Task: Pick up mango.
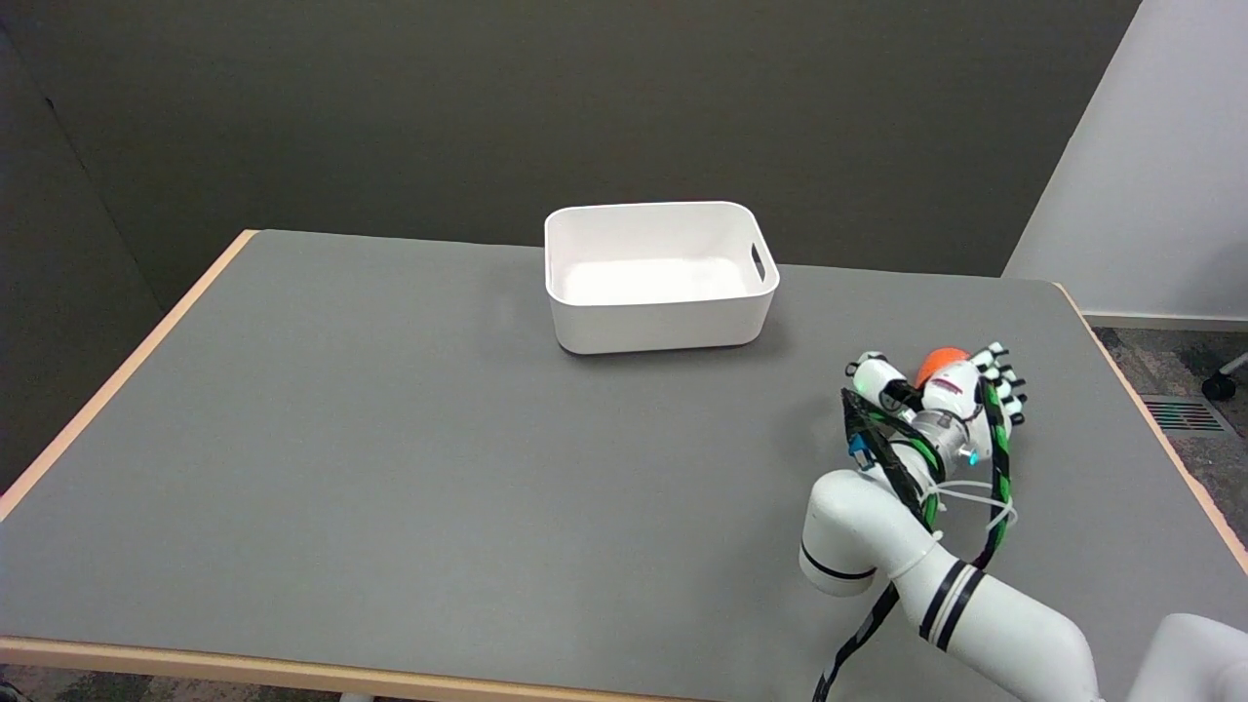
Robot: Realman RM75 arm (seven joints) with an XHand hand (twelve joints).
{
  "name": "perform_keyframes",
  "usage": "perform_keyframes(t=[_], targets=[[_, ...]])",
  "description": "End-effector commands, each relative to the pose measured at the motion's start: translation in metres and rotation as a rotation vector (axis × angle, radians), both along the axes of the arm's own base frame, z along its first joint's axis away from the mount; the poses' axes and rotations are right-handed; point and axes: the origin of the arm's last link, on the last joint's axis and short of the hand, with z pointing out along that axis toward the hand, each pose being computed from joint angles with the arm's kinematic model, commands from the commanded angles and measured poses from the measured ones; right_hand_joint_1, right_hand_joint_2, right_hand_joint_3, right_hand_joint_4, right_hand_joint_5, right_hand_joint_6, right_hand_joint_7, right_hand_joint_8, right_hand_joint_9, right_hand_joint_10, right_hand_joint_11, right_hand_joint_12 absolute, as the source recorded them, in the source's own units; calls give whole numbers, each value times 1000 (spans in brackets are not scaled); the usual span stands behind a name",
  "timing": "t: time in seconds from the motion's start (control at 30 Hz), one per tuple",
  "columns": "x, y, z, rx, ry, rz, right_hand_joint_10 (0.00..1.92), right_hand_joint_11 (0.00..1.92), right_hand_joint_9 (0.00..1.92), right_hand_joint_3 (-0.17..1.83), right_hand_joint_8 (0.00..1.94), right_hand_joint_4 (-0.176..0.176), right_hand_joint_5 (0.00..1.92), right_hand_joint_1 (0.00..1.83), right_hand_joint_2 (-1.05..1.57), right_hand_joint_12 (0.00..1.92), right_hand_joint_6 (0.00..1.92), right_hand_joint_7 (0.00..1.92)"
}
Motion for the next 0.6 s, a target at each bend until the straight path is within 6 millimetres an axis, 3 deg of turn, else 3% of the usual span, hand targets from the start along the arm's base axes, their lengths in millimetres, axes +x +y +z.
perform_keyframes(t=[0.03,0.4,0.6], targets=[[29,-28,-4,107,81,89,112,-1,-1,886,159,-176,24,456,643,866,167,-1],[8,-32,8,81,38,17,117,-1,-1,880,165,-176,20,459,644,864,183,-1],[-2,-29,12,63,11,-13,129,-1,-1,699,169,-176,-1,456,763,838,264,-1]])
